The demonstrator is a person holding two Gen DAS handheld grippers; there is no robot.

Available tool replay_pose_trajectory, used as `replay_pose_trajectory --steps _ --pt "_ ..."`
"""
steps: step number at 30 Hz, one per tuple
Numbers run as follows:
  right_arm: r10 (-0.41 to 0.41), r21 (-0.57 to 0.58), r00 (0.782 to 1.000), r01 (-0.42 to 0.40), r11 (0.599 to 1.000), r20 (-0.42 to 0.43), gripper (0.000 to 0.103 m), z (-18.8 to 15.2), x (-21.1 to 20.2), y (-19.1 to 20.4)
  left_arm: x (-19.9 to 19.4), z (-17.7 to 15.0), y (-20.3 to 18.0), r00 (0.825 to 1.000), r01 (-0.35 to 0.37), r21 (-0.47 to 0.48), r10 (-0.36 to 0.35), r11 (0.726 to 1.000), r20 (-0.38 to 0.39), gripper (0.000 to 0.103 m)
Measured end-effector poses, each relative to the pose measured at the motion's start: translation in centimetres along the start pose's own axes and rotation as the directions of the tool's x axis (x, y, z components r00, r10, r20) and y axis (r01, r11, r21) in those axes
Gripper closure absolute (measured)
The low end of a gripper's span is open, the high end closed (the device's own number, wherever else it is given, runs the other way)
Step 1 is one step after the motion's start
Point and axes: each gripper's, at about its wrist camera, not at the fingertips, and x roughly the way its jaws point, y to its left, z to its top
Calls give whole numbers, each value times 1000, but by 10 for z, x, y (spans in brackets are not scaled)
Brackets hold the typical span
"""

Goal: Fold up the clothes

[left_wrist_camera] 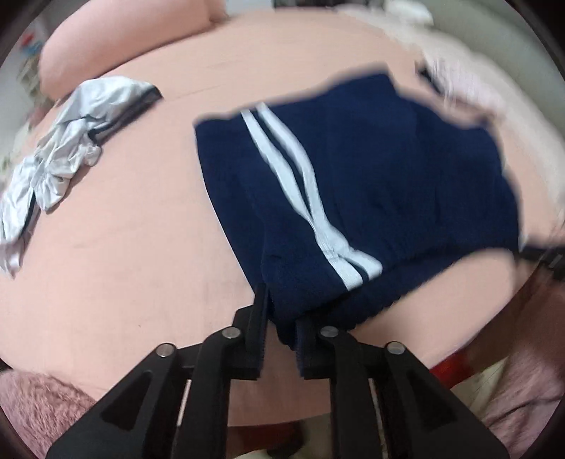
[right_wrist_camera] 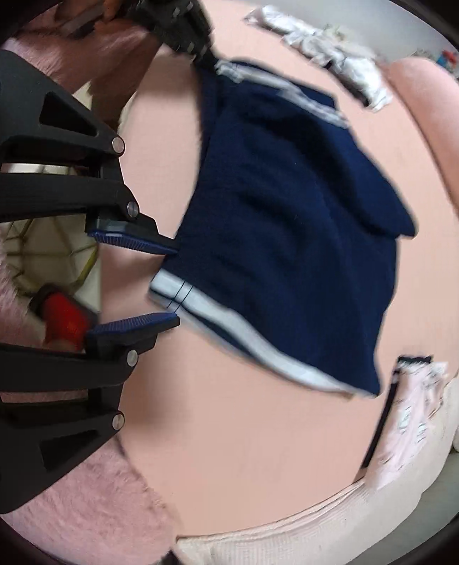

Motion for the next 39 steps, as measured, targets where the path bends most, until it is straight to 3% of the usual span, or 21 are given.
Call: replay_pose_trajectory --steps 2,4,6,8,10,12,14,16,17,18,21,23,25,26,27,29,33,34,35,36,39 --pt "42 46 999 -43 998 22 68 -2 -6 -11 -24 5 6 992 95 -47 -90 994 93 64" --pt "78 80 995 -83 993 55 68 -4 -14 -19 -47 10 7 964 200 -30 -191 979 183 63" --pt "77 47 989 -84 995 126 66 2 -28 -15 -48 15 9 951 237 -27 -226 971 209 63" --pt "58 38 985 -64 997 163 66 10 -31 -12 -33 19 12 964 218 -55 -206 974 170 63" --pt "68 45 987 -75 996 145 66 16 -23 -10 -16 20 9 976 191 -73 -181 979 125 65" --pt "62 30 992 -66 997 106 66 18 -5 -7 8 13 8 990 139 -87 -137 986 34 78" --pt "37 26 995 -40 999 91 67 16 8 -8 31 8 15 988 131 -108 -138 986 -65 79" --pt "8 30 996 -11 999 88 67 13 17 -11 34 -1 18 984 142 -130 -155 981 -91 79" --pt "-14 38 996 11 999 90 67 12 15 -13 30 -3 18 981 156 -135 -169 978 -91 81" --pt "-36 46 995 32 998 91 60 10 13 -16 28 -5 18 975 184 -133 -198 974 -100 81" --pt "-47 55 996 43 998 79 59 3 9 -21 18 -10 29 965 235 -193 -252 953 -69 81" --pt "-5 73 996 -1 997 91 60 -2 4 -25 12 -13 40 961 256 -251 -275 933 -40 77" --pt "84 129 987 -102 986 137 60 -4 -6 -34 5 -16 51 955 278 -307 -295 910 -11 65" --pt "116 151 981 -140 979 154 59 -5 -9 -38 2 -18 56 953 287 -334 -303 898 4 52" --pt "126 166 980 -152 974 156 59 -5 -10 -41 2 -21 60 966 236 -354 -256 905 -10 50" --pt "137 198 979 -166 966 153 59 -5 -9 -48 3 -30 61 970 216 -368 -243 904 -27 50" --pt "170 256 981 -187 948 89 57 -8 15 -57 27 -38 54 949 252 -418 -308 873 -71 51" --pt "177 255 981 -192 948 81 57 -5 19 -56 27 -37 50 954 239 -398 -290 885 -72 51" --pt "184 248 980 -197 949 76 63 -3 21 -55 25 -36 47 955 243 -387 -289 889 -64 57" --pt "200 231 977 -213 949 77 84 -1 20 -53 23 -35 44 956 247 -376 -288 893 -56 77" --pt "252 229 963 -267 936 93 90 -5 16 -58 14 -33 40 958 253 -349 -283 903 -37 88"
